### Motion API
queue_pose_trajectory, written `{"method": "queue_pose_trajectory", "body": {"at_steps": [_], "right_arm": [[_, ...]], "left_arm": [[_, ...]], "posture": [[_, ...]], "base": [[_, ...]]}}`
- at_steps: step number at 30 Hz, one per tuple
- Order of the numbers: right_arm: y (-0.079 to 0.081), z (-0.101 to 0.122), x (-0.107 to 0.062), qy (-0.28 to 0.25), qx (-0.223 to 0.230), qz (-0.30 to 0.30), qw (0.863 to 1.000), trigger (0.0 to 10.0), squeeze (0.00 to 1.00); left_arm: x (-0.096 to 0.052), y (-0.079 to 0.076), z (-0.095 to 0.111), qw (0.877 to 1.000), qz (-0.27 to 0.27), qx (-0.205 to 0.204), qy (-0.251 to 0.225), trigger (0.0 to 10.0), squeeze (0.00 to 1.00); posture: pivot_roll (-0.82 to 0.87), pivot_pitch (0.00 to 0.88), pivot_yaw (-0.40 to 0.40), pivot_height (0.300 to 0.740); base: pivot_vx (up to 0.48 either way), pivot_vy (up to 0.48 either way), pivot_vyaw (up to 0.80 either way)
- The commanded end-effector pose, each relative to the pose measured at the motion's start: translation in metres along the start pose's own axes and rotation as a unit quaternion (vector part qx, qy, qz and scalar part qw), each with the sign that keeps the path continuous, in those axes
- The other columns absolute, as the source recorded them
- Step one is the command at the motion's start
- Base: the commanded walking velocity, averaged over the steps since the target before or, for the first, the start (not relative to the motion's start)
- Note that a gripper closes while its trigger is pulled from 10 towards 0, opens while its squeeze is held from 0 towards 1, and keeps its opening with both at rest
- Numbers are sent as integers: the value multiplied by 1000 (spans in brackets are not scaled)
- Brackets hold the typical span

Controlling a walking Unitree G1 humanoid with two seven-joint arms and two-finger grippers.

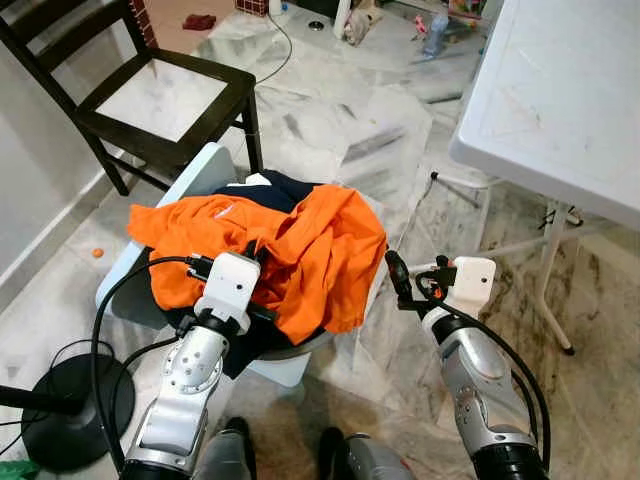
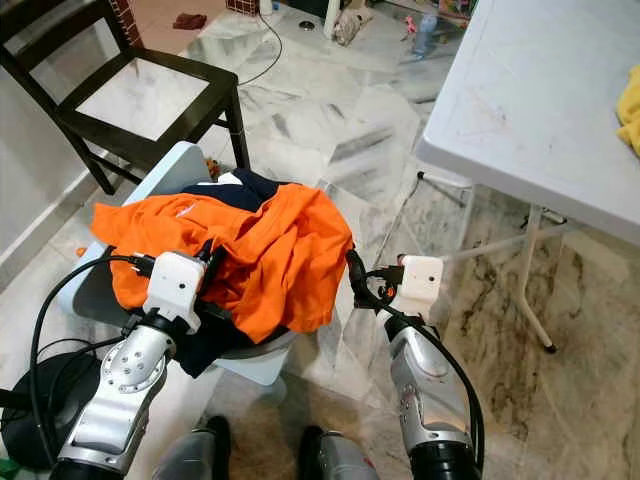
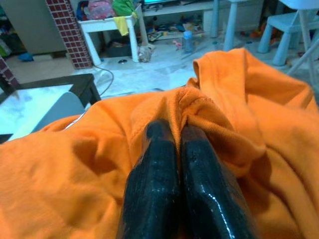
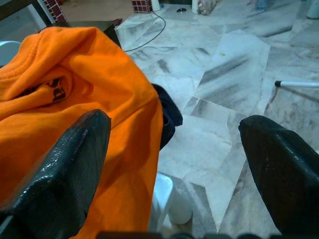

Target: Hang hanger

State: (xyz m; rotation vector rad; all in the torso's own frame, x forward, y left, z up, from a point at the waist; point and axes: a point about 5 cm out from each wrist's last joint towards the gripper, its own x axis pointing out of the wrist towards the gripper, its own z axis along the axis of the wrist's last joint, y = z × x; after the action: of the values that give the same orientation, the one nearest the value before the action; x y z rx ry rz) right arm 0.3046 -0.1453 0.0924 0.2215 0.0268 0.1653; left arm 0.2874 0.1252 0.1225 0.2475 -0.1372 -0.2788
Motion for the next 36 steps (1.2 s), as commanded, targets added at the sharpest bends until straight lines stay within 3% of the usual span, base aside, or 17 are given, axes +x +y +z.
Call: {"method": "queue_pose_trajectory", "body": {"at_steps": [1, 11, 18, 20, 26, 36], "right_arm": [[-4, -5, -1, 16, -5, 0, 1000, 10000, 0], [-4, 0, 1, 8, 1, -8, 1000, 10000, 0], [-7, 2, 1, -3, 24, -31, 999, 10000, 0], [-7, 2, 1, -4, 25, -31, 999, 10000, 0], [-6, 1, 4, -2, 28, -31, 999, 10000, 0], [-7, 3, 5, -5, 25, -30, 999, 10000, 0]], "left_arm": [[0, -2, 0, 1000, -1, -13, 5, 10000, 0], [8, -1, 0, 1000, -10, -15, 17, 10000, 0], [2, -1, 2, 999, -39, -1, 18, 10000, 0], [2, 2, 0, 999, -33, -24, 23, 10000, 0], [7, 6, 1, 999, -30, -36, 23, 10000, 0], [8, 2, 3, 998, -39, -46, 19, 10000, 0]], "posture": [[145, 248, -86, 740], [129, 252, -83, 740], [142, 239, -68, 740], [143, 233, -67, 740], [145, 224, -63, 740], [138, 218, -66, 740]], "base": [[0, 0, -581], [0, 0, -694], [0, 0, 0], [0, 0, -478], [129, -306, -700], [236, -362, 0]]}}
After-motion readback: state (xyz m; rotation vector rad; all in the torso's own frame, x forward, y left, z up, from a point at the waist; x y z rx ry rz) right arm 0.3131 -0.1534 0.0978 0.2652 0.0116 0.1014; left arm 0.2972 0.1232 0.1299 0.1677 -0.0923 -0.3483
